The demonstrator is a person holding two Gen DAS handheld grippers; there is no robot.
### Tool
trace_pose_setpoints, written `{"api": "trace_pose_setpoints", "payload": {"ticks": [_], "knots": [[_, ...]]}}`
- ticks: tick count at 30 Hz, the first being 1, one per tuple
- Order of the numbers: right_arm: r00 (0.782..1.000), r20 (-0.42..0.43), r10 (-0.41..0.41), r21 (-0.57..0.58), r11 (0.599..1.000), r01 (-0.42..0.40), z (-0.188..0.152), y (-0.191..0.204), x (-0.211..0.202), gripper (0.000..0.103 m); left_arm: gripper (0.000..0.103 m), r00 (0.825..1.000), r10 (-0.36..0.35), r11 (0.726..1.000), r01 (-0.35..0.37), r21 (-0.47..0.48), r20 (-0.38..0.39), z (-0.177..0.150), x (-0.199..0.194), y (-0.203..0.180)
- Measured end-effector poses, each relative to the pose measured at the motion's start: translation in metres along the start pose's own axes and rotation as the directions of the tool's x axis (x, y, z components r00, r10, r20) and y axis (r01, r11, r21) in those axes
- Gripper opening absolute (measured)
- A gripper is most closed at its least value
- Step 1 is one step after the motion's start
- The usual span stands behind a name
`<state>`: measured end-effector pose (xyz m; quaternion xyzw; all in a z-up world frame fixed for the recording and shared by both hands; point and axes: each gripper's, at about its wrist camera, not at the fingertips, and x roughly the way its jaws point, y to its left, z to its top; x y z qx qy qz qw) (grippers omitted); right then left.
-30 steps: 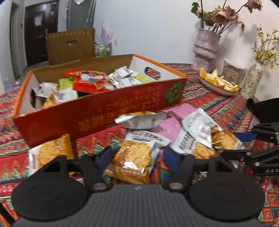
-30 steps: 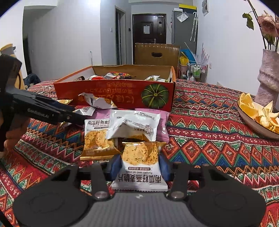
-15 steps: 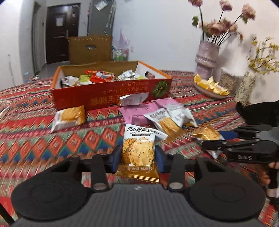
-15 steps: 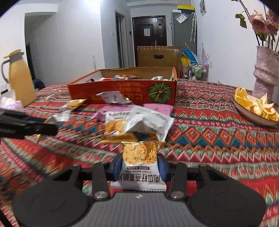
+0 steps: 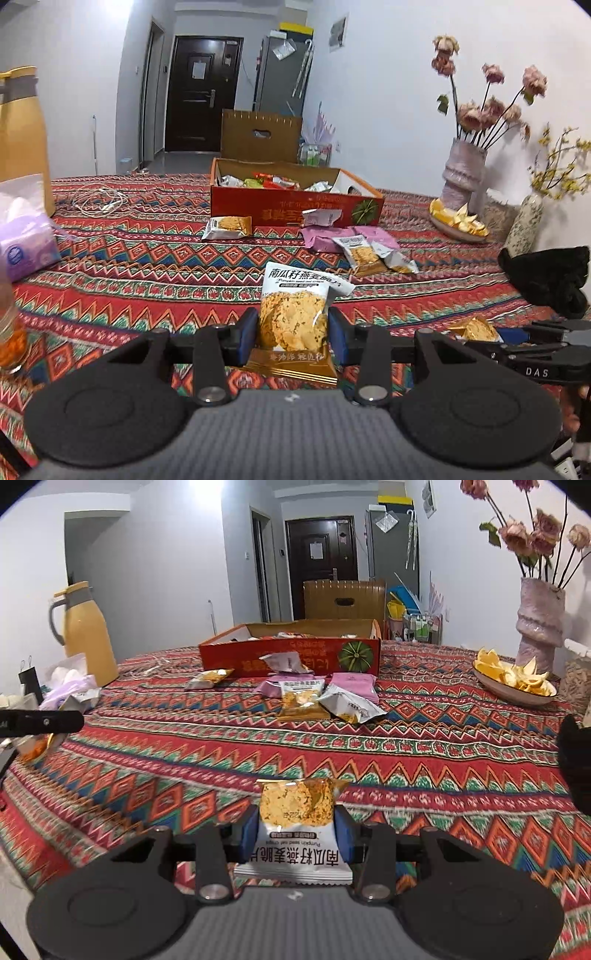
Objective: Organize snacks
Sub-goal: 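Carry both biscuit packets into the orange box and open both tools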
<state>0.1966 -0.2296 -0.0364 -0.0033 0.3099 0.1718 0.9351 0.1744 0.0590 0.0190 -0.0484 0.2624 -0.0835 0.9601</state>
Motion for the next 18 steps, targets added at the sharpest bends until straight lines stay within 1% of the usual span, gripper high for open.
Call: {"api": "trace_pose_setpoints", "payload": {"ticks": [3,8,12,18], "knots": [[1.000,0.020,-0.005,-0.007,1.000,0.005,-0.006,0.008,-0.019,0.042,0.041,1.000,-0.003,1.000,0.003,-0.002,0.025,-0.006,-0.018,-0.004],[0.999,0.042,-0.008,-0.018,1.000,0.009,-0.012,0.017,-0.038,0.042,0.041,0.999,-0.017,1.000,0.017,0.003,0.049,-0.016,-0.041,-0.010],[0.999,0.049,-0.012,-0.024,1.000,0.013,-0.015,0.021,-0.046,0.042,0.041,0.998,-0.019,1.000,0.019,-0.002,0.060,-0.019,-0.048,-0.011],[0.999,0.054,-0.008,-0.033,0.999,0.010,-0.010,0.024,-0.044,0.042,0.041,0.997,-0.023,1.000,0.024,-0.009,0.071,-0.016,-0.047,-0.009]]}}
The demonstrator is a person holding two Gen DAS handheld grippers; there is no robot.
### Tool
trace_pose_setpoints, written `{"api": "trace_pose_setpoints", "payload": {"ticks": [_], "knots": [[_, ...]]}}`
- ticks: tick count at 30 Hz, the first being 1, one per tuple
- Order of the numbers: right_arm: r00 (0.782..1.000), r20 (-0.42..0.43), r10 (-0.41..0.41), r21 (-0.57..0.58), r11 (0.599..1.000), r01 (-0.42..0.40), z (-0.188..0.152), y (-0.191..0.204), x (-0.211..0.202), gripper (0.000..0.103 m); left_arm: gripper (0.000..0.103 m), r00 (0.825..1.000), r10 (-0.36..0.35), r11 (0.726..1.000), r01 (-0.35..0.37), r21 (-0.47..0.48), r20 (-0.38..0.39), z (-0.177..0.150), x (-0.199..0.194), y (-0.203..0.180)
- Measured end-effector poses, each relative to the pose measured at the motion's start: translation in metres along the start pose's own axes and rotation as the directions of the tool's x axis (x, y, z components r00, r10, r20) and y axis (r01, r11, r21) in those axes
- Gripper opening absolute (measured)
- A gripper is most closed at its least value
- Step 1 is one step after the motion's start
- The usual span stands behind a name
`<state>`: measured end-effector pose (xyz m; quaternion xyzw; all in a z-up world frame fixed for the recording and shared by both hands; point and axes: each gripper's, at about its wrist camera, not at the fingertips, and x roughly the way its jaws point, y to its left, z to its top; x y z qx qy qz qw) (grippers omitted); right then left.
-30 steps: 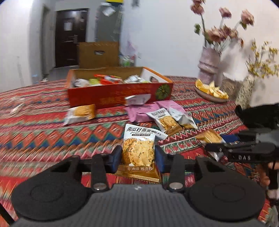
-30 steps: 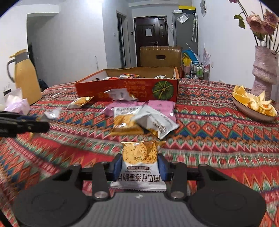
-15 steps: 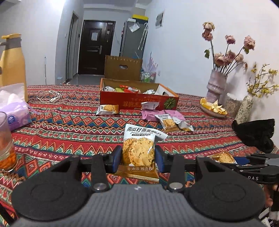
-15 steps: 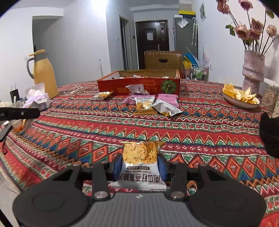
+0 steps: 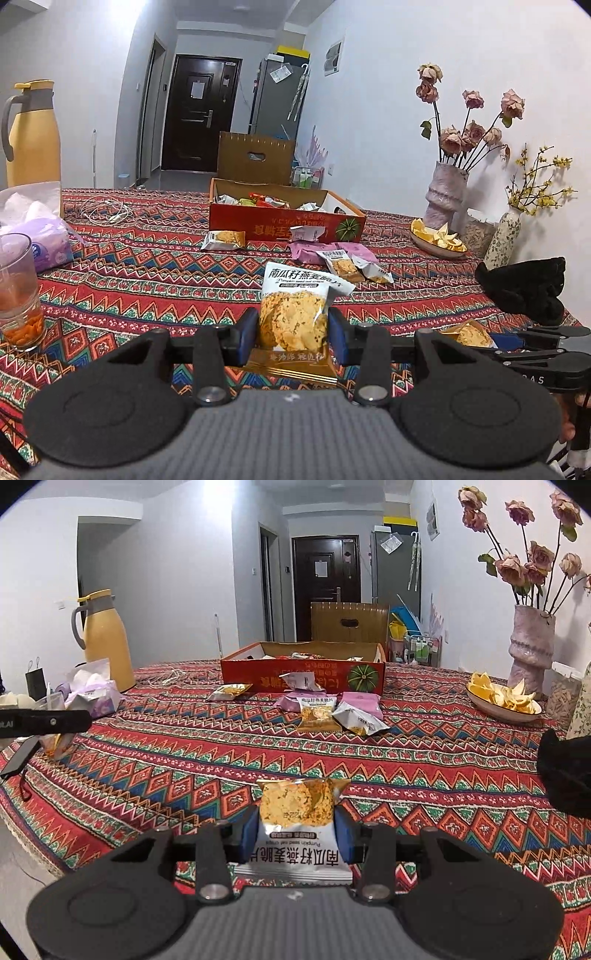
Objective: Organize snacks
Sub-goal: 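Carry both biscuit packets into the orange box and open both tools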
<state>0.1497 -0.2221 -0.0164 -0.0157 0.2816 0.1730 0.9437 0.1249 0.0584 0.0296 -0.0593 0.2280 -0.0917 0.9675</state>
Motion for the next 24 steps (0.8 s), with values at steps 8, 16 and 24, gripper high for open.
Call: {"api": "trace_pose_setpoints", "payload": {"ticks": [8,16,24], "knots": [[0.999,0.031,0.027,-0.018,0.999,-0.027,0.028,-0.006,0.019,0.042,0.041,1.000,-0.018,1.000,0.018,-0.004,0.001,0.028,0.041,0.005],[0.987,0.114,0.113,-0.028,0.993,-0.110,0.105,-0.034,0.066,0.042,0.041,0.998,-0.002,1.000,0.002,-0.003,0.066,0.099,0.115,0.013],[0.974,0.171,0.148,-0.084,0.987,-0.135,0.205,-0.048,0.157,0.042,0.041,0.995,0.059,0.998,-0.058,-0.018,0.078,0.176,0.222,0.040]]}}
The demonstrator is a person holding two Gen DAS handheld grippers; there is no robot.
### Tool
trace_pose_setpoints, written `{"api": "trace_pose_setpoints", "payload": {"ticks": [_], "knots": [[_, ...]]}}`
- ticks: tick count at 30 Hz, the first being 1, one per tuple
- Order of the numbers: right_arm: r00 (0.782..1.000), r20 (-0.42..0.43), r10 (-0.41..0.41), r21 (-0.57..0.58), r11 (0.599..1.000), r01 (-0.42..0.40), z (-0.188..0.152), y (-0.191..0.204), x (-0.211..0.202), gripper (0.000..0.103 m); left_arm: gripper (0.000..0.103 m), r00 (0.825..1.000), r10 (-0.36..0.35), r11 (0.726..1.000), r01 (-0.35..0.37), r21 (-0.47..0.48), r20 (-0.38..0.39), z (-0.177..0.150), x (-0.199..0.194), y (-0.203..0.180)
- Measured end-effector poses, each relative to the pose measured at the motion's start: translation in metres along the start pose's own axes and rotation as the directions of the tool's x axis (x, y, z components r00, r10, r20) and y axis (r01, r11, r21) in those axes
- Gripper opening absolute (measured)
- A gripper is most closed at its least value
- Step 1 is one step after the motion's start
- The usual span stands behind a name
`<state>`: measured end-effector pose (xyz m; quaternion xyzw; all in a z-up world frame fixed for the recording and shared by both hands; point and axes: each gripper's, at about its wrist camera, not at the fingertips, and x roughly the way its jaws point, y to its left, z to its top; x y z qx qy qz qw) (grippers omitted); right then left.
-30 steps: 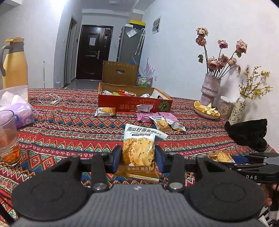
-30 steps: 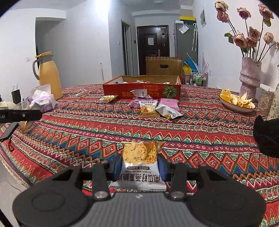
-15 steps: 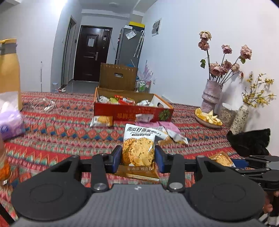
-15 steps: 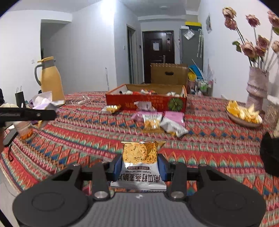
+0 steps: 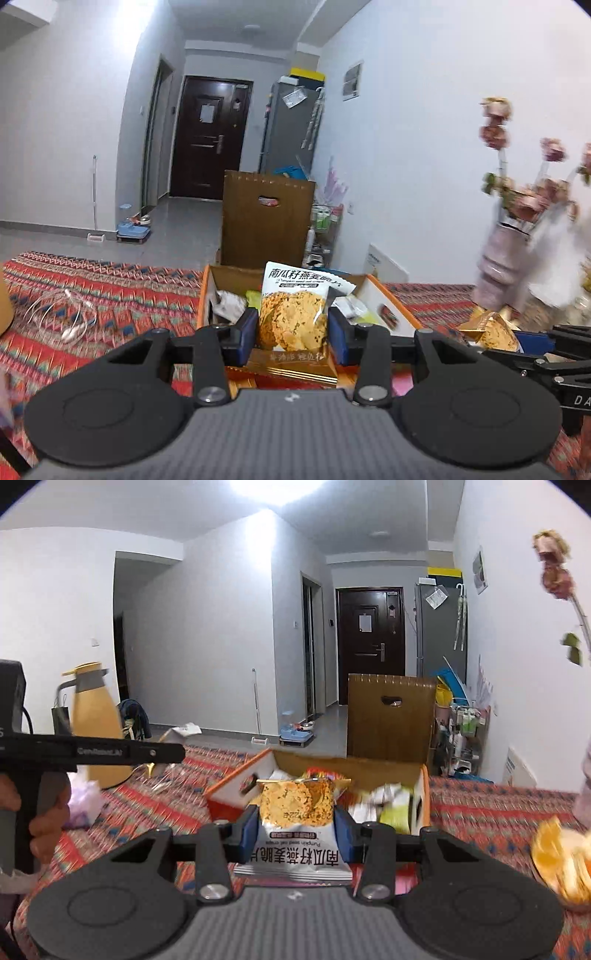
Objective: Organize snacks
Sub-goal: 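Carry both biscuit packets into the orange box and open both tools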
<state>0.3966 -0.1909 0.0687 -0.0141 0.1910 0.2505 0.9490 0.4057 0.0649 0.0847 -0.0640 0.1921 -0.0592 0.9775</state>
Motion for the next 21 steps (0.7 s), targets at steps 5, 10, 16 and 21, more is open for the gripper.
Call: {"api": "trace_pose_setpoints", "payload": {"ticks": [5,10,16,21], "knots": [[0.999,-0.041,0.001,0.144,0.990,0.005,0.019,-0.046,0.080,0.042,0.041,0.994,0.025,0.998,-0.031,-0.058,-0.105,0.008,0.082,0.027],[0.987,-0.114,-0.115,0.153,0.979,0.132,0.012,-0.083,0.143,0.042,0.041,0.982,0.078,0.996,-0.084,-0.026,-0.171,-0.007,0.140,0.038],[0.964,-0.190,-0.186,0.127,0.969,0.212,-0.005,-0.098,0.190,0.042,0.042,0.973,0.070,0.996,-0.080,-0.038,-0.219,-0.020,0.178,0.046],[0.958,-0.191,-0.216,0.093,0.967,0.237,-0.017,-0.096,0.200,0.062,0.062,0.976,0.080,0.996,-0.084,-0.012,-0.203,-0.027,0.183,0.045]]}}
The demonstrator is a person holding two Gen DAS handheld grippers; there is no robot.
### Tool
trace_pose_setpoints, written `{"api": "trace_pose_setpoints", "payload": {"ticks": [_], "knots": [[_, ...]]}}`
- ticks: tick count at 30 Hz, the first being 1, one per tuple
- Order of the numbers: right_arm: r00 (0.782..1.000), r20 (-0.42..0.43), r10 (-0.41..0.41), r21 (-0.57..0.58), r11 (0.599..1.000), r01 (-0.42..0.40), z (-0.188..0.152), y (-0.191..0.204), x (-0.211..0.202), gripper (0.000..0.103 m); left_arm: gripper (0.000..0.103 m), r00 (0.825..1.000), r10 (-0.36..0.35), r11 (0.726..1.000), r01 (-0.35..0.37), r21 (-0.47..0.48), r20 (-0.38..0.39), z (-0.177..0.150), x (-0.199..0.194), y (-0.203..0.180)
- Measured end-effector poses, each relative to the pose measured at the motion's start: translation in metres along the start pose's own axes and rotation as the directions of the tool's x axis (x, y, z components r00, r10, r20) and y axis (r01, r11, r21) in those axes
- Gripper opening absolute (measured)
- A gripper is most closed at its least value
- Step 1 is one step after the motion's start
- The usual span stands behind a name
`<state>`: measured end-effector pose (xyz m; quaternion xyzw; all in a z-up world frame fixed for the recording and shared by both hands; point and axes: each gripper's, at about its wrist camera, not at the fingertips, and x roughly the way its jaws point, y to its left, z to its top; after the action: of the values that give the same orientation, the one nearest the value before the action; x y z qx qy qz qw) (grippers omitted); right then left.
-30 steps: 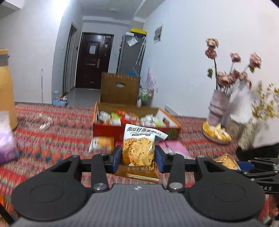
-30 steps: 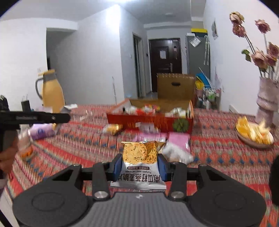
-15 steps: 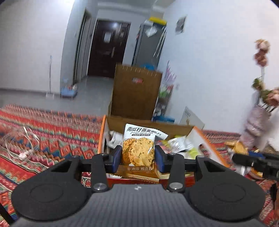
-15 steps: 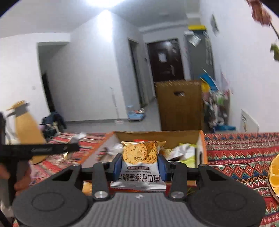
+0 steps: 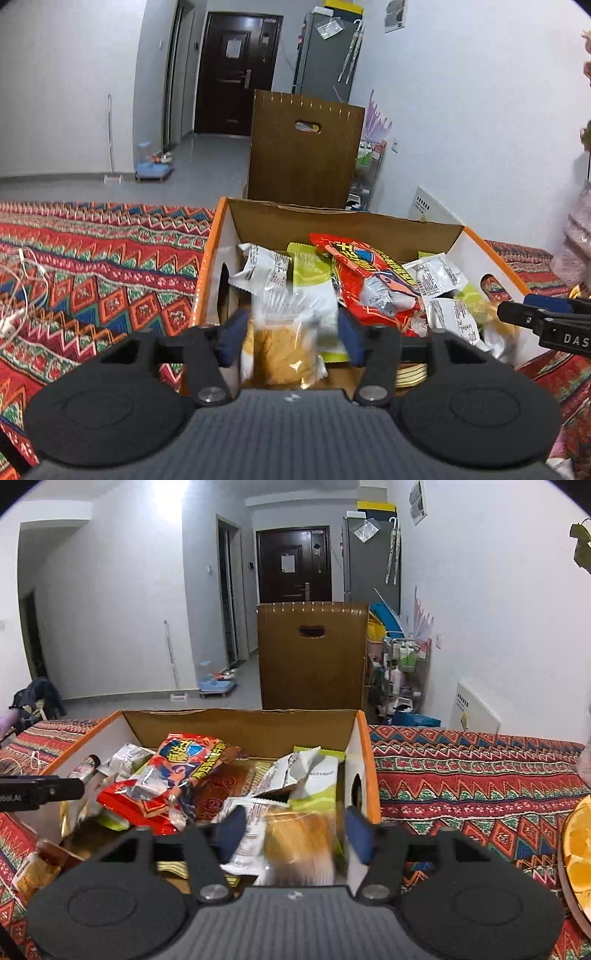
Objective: Organize snacks
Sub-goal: 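Carry both biscuit packets into the orange box and open both tools, then move both tools back over the remaining snack packets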
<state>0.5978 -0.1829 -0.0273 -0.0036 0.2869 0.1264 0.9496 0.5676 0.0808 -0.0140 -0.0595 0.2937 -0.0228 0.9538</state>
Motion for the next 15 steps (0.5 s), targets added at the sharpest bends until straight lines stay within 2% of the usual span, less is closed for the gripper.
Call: {"api": "trace_pose_setpoints", "payload": {"ticks": [2,8,13,15], "knots": [[1.000,0.010,-0.006,0.000,1.000,0.006,0.001,0.000,0.000,0.064,0.068,1.000,-0.008,1.000,0.008,0.005,0.005,0.000,-0.002,0.000],[0.999,0.040,0.000,0.000,1.000,0.000,0.010,0.000,-0.021,0.064,0.075,0.999,-0.016,1.000,0.016,0.003,0.038,0.009,-0.027,-0.001],[0.997,0.080,0.011,-0.001,1.000,-0.011,0.010,0.003,-0.064,0.064,0.083,0.997,-0.032,0.999,0.030,0.028,0.070,0.011,-0.072,-0.008],[0.995,0.098,0.016,0.000,1.000,-0.016,0.007,0.003,-0.086,0.064,0.083,0.996,-0.039,0.998,0.036,0.042,0.086,0.006,-0.097,-0.011]]}}
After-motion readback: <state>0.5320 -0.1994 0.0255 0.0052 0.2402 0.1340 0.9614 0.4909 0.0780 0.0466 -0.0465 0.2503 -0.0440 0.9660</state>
